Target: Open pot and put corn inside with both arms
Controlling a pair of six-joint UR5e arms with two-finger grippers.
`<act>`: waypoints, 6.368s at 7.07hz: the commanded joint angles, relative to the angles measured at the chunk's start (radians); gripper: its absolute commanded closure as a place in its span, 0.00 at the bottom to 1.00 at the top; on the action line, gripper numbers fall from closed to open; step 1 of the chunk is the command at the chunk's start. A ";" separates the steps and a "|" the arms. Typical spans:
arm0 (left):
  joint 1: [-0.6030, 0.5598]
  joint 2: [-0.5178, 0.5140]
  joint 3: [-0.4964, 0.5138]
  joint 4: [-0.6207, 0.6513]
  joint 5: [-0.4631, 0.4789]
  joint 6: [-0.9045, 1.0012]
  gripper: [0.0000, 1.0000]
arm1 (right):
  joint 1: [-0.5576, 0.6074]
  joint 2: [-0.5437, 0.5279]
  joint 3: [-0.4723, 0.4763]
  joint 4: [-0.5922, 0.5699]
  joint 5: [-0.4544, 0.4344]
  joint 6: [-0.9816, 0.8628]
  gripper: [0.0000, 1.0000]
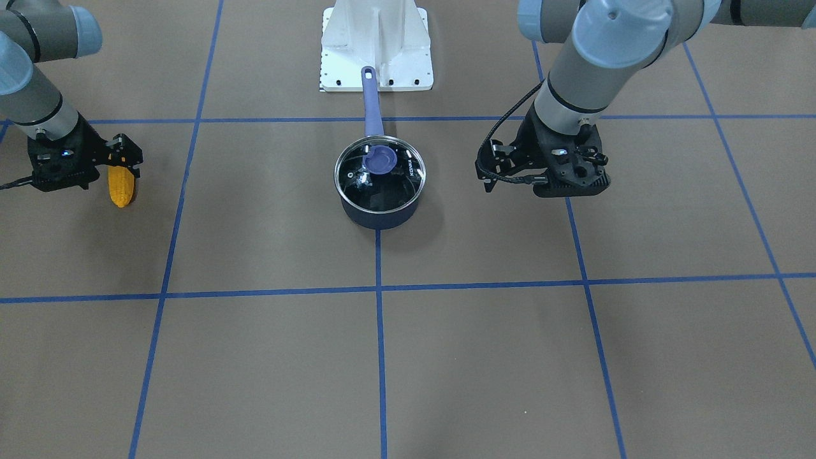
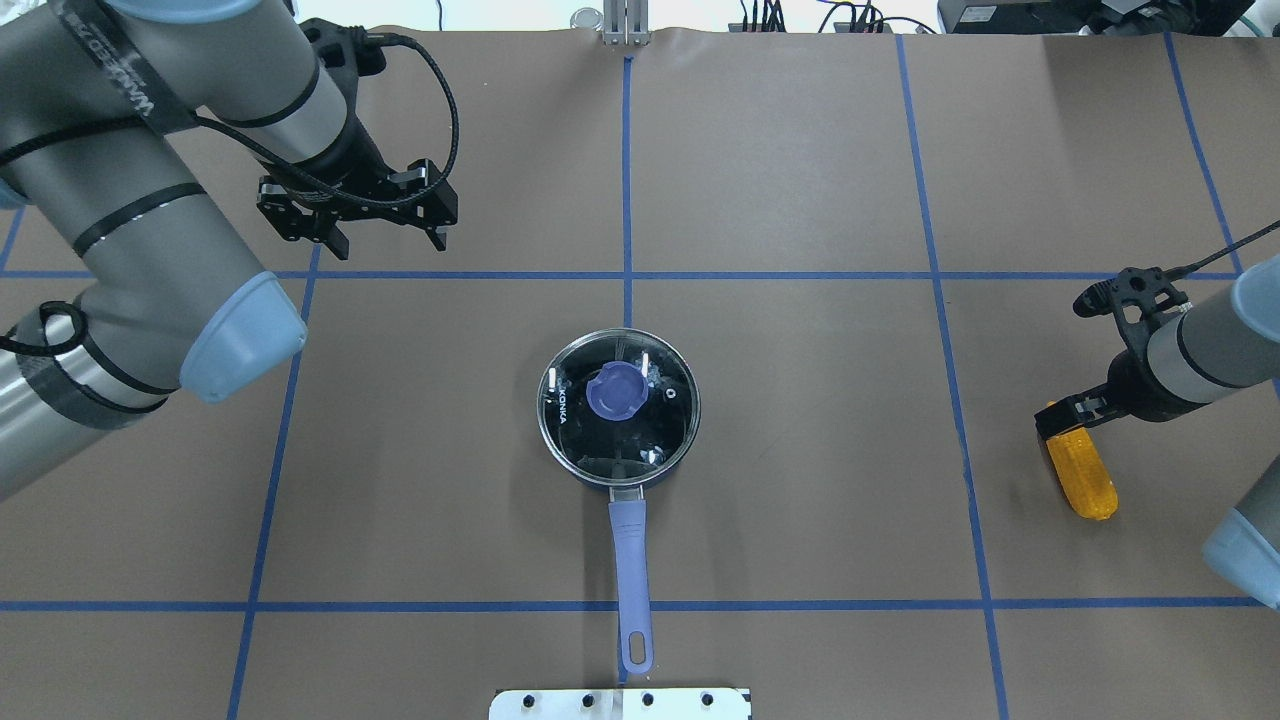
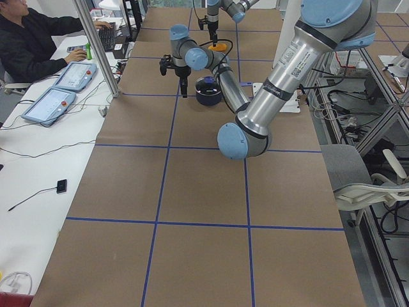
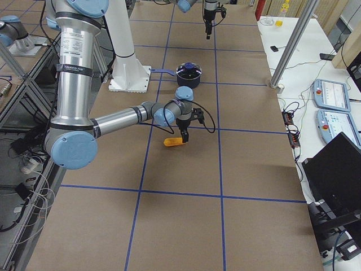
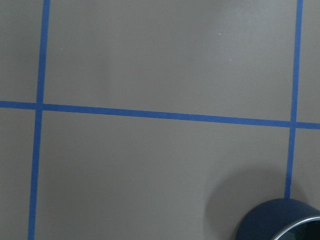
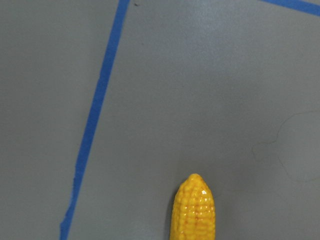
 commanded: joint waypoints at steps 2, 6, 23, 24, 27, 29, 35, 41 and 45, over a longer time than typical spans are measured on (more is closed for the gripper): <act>0.026 -0.009 0.002 0.000 0.016 -0.005 0.01 | -0.012 -0.004 -0.029 0.030 0.007 -0.010 0.00; 0.026 -0.010 -0.002 0.000 0.014 -0.005 0.01 | -0.023 -0.038 -0.028 0.031 0.007 -0.067 0.04; 0.211 -0.102 0.015 0.000 0.110 -0.113 0.01 | 0.074 0.288 0.087 -0.396 0.144 -0.066 0.72; 0.220 -0.143 0.053 0.001 0.119 -0.116 0.01 | 0.075 0.374 0.095 -0.494 0.142 -0.064 0.72; 0.266 -0.211 0.130 -0.011 0.134 -0.157 0.01 | 0.039 0.505 0.084 -0.592 0.130 -0.050 0.71; 0.312 -0.265 0.214 -0.063 0.174 -0.215 0.01 | 0.026 0.515 0.083 -0.592 0.127 -0.050 0.71; 0.334 -0.251 0.243 -0.106 0.177 -0.240 0.01 | 0.009 0.514 0.080 -0.592 0.112 -0.050 0.72; 0.331 -0.244 0.207 -0.098 0.169 -0.240 0.42 | 0.002 0.519 0.080 -0.590 0.110 -0.052 0.72; 0.231 -0.160 0.052 -0.037 0.163 -0.199 0.41 | -0.095 0.653 0.066 -0.580 0.118 0.075 0.72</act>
